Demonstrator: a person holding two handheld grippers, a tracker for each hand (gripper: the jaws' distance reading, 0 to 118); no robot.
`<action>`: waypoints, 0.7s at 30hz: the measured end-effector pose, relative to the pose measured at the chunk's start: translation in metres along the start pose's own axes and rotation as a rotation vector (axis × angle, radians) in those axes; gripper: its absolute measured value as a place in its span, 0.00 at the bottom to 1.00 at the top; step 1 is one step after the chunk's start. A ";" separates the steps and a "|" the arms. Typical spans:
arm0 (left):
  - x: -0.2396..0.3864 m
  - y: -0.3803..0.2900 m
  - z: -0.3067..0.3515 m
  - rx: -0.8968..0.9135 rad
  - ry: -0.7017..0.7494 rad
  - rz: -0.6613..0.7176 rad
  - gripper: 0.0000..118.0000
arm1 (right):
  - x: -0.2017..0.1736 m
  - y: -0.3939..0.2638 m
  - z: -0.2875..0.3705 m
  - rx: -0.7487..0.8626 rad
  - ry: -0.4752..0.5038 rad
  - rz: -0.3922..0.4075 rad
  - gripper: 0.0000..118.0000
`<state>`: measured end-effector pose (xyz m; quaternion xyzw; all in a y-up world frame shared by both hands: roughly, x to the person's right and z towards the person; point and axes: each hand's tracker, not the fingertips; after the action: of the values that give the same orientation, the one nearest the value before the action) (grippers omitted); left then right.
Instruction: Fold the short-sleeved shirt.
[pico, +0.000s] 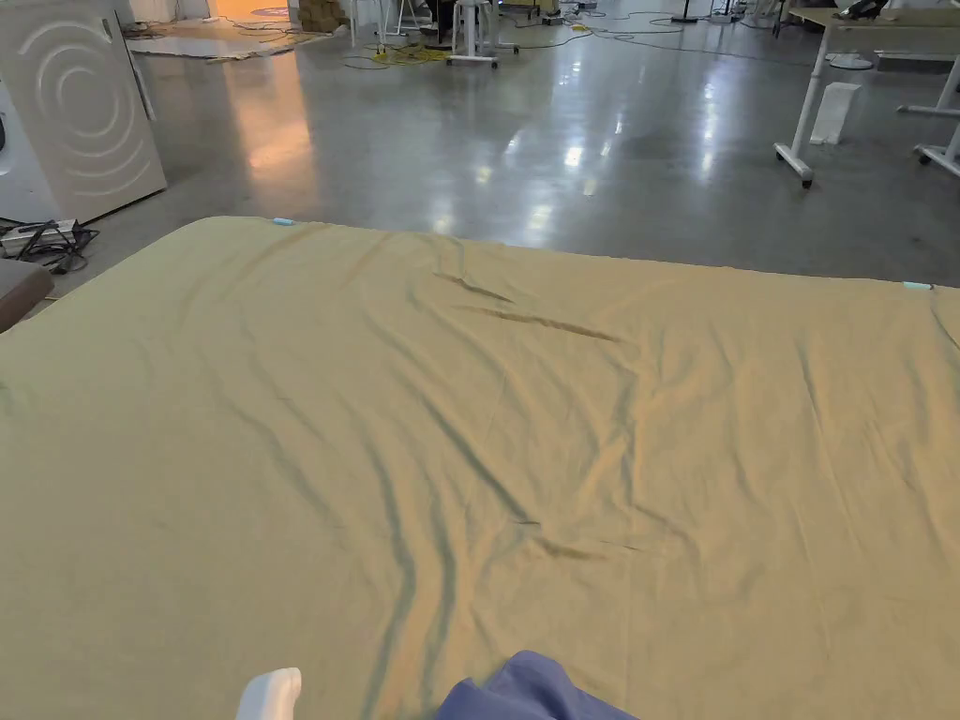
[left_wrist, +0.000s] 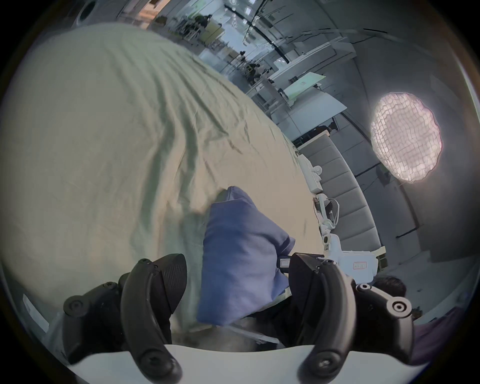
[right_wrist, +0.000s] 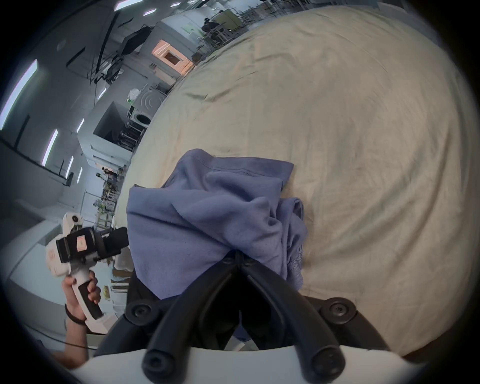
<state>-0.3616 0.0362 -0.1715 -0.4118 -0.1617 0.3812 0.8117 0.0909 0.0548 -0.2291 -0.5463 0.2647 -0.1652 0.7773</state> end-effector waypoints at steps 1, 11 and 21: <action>-0.008 0.003 -0.011 -0.024 -0.008 0.024 0.72 | -0.002 -0.001 0.000 0.005 -0.006 0.009 0.00; -0.015 -0.002 -0.082 -0.234 -0.017 0.097 0.32 | 0.004 -0.004 -0.001 0.012 0.024 -0.004 0.00; -0.002 -0.001 -0.067 -0.206 -0.001 0.108 0.32 | 0.009 -0.006 0.019 0.022 0.086 0.004 0.00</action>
<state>-0.3236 -0.0017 -0.2110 -0.5010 -0.1780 0.4058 0.7434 0.1097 0.0623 -0.2209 -0.5297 0.2973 -0.1897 0.7713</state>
